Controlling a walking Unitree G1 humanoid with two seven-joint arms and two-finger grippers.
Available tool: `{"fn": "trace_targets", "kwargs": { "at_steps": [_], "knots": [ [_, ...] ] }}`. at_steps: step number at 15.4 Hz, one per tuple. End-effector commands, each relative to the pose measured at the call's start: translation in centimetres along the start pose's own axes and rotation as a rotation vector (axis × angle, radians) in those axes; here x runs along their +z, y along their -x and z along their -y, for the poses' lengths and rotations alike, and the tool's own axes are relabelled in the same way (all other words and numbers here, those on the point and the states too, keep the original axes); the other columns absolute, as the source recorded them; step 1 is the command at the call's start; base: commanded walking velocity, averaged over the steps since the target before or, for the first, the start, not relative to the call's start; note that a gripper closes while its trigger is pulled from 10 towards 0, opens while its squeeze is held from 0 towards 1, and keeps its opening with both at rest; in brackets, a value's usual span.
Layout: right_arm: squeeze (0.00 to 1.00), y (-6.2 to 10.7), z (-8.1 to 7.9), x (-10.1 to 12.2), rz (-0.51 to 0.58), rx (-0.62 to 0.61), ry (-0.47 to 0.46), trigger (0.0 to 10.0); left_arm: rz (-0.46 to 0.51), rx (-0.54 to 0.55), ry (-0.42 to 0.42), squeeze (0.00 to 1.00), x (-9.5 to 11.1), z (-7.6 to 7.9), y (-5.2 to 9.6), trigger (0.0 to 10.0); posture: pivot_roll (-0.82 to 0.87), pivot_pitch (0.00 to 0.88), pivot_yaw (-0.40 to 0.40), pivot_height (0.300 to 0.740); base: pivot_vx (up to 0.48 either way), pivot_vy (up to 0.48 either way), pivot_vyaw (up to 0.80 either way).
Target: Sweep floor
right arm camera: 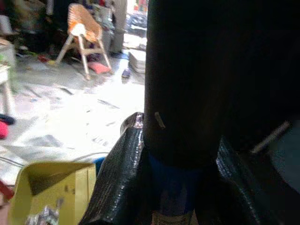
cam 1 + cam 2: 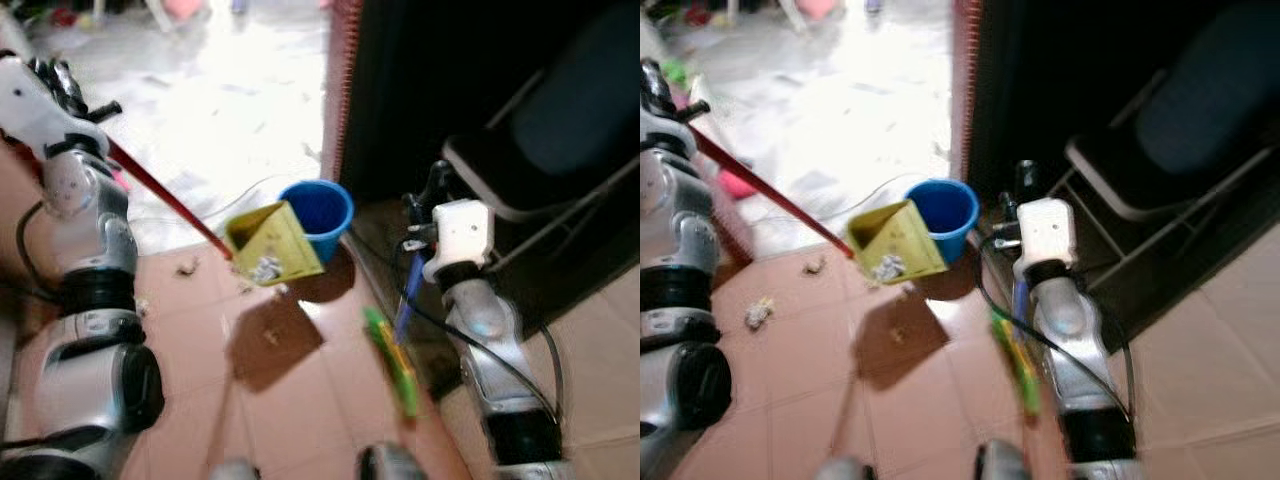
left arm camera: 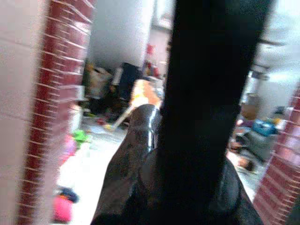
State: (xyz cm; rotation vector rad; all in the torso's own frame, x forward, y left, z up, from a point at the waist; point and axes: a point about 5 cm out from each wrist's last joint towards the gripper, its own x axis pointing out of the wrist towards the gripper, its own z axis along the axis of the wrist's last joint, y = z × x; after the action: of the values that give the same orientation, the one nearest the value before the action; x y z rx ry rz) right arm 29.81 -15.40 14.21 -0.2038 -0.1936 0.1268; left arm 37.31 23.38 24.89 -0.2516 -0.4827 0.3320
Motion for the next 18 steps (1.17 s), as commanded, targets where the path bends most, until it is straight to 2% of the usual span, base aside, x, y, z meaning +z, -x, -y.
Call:
{"fn": "trace_targets", "kwargs": {
  "at_steps": [1,6,18],
  "knots": [
    [0.00,-0.58,0.13,1.64,0.075,0.000,0.036,10.0,0.107,-0.004,0.062,0.00,2.55,0.24,-1.09,10.0,-0.05,0.066,0.023,0.740,0.405,0.000,0.00],
    [0.00,-0.55,0.07,1.58,0.076,0.004,0.035,10.0,0.107,-0.007,0.062,0.00,2.46,0.17,-1.20,10.0,-0.05,0.063,0.022,0.740,0.418,0.000,0.00],
    [0.00,-0.32,-0.03,1.40,0.072,0.016,0.031,10.0,0.103,-0.010,0.074,0.00,2.21,0.69,-1.20,10.0,-0.05,0.068,0.022,0.740,0.391,0.277,0.00]
  ]
}}
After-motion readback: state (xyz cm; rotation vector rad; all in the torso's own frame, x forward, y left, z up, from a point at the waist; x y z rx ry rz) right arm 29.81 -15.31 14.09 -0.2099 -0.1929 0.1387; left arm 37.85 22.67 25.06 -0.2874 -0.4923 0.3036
